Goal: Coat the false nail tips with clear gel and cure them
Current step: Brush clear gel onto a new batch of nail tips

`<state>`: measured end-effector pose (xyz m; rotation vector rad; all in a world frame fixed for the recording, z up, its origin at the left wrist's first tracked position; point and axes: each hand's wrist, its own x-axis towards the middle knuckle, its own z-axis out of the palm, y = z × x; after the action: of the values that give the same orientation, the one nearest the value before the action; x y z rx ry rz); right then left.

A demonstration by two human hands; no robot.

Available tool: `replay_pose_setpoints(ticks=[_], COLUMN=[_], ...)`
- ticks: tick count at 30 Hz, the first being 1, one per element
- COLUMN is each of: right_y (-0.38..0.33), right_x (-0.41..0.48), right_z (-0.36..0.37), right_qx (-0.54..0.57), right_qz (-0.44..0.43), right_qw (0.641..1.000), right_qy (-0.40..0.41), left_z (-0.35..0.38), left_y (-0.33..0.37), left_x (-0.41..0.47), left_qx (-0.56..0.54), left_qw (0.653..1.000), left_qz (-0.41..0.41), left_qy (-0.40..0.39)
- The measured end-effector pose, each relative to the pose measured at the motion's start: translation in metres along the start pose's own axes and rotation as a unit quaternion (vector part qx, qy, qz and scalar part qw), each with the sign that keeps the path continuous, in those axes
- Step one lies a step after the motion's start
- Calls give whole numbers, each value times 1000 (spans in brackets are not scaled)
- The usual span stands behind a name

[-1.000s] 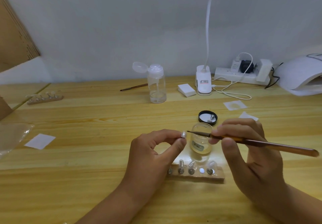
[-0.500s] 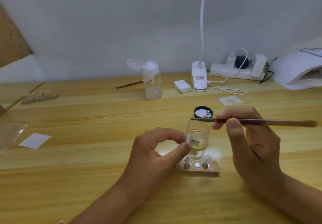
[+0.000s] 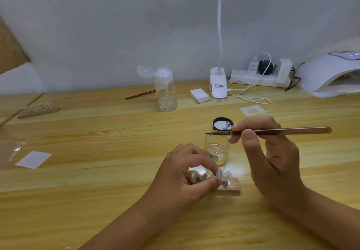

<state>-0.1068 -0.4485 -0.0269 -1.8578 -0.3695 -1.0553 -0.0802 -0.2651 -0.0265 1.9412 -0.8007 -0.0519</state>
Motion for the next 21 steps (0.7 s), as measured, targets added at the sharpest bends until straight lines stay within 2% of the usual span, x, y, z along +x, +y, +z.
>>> replay_pose_setpoints(ticks=[21], right_y=[-3], right_x=[1], right_z=[0], right_qx=[-13], right_qz=[-8], right_qw=[1000], right_qy=[-9], left_z=[0], left_y=[-1], left_x=[1], left_qx=[113], left_qw=[994], left_qz=[1], left_qy=[0])
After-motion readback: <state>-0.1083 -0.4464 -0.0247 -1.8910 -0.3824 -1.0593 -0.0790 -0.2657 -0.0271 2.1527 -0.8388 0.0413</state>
